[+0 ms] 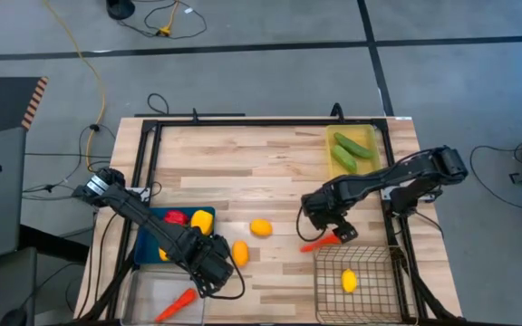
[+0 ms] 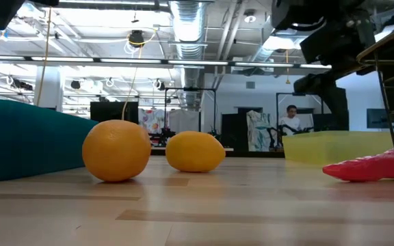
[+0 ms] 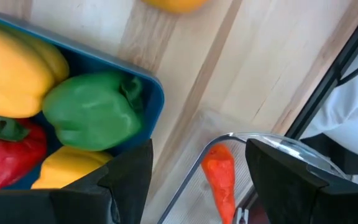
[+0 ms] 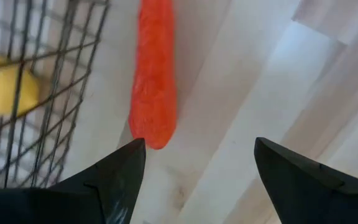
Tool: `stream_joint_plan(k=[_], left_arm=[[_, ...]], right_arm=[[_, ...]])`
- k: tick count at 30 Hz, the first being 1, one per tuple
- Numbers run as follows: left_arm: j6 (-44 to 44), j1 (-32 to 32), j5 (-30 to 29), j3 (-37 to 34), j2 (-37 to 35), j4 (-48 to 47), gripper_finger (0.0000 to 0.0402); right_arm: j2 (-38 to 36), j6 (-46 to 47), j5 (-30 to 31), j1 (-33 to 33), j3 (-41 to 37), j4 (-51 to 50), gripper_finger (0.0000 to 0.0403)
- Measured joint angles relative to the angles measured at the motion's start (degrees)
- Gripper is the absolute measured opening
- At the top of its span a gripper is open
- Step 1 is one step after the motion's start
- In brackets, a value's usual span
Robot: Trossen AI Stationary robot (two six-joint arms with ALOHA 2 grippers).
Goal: Sort produce into baskets
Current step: Put the orange carrot into the transparent bin
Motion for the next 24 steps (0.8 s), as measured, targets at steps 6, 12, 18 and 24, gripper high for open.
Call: stream_joint_plan(k=[6, 12, 18, 24], left_arm=[[-0.8, 0.0, -0.4, 0.0, 0.0, 1.0, 0.0245], [-1.3, 0.0, -1.7, 0.0, 0.0, 1.0, 0.0245], [-2.9, 0.0, -1.8, 0.0, 0.0, 1.0, 0.0245], [-2.5, 0.0, -1.8, 0.0, 0.0, 1.0, 0.0245]], right_arm=[[-0.1, -5.9, -4.7, -0.6, -2.2, 0.4, 0.0326], [-0.1, -5.9, -5.8, -0.8, -7.6, 3.8, 0.0326], [-0.1, -4.8, -5.9, -0.7, -7.8, 6.7, 0.0326], [0.0, -4.7, -5.9, 0.8, -7.8, 7.1, 0.0326]])
